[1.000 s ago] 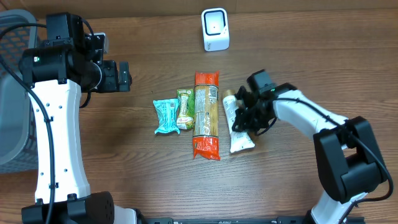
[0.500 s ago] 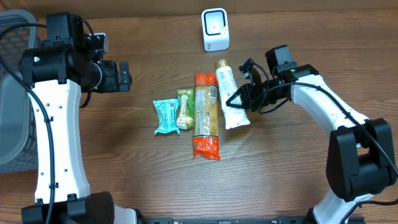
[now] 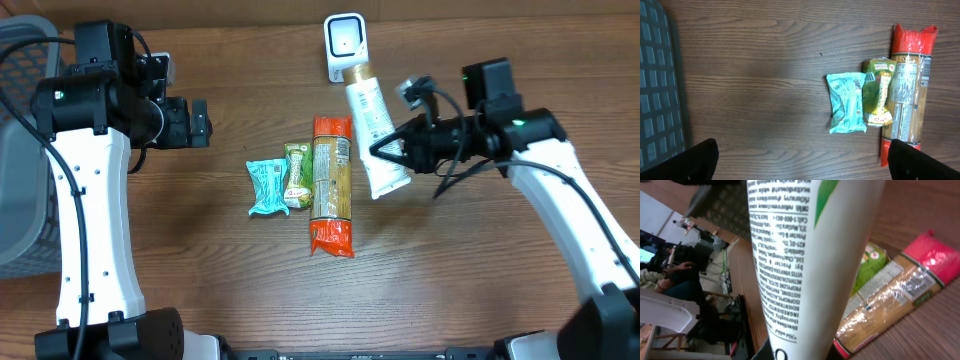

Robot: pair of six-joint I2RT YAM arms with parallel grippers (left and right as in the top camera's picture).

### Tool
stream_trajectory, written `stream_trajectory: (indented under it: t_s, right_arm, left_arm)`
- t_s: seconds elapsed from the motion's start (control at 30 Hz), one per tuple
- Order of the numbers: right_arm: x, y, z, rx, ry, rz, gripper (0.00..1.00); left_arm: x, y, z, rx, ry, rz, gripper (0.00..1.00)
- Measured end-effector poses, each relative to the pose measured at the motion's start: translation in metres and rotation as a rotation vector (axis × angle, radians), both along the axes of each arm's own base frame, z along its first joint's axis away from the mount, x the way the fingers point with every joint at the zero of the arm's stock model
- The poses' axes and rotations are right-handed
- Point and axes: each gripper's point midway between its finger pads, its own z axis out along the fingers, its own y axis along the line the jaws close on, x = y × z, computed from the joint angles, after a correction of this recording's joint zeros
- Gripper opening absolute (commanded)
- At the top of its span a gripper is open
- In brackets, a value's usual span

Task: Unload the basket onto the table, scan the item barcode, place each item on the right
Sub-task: 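Lift the white tube and carry it toward the scanner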

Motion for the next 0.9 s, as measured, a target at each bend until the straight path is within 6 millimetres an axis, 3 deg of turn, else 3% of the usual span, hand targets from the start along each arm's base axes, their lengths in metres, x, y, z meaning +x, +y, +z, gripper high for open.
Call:
stream_trajectory:
  t_s: [0.1, 0.27, 0.9]
  right_arm:
    - [-0.005, -0.003, 0.018, 0.033, -0.036, 0.002, 0.04]
    - [-0.006, -0.002, 0.032, 0.067, -0.043, -0.007, 0.04]
    - [0.007, -0.002, 0.036, 0.079, 0.031, -0.096, 0.04]
  left_arm:
    - [0.000, 0.000, 0.000, 0.000, 0.000, 0.000, 1.00]
    - [0.000, 0.000, 0.000, 0.000, 0.000, 0.000, 1.00]
    - [0.000, 0.000, 0.000, 0.000, 0.000, 0.000, 1.00]
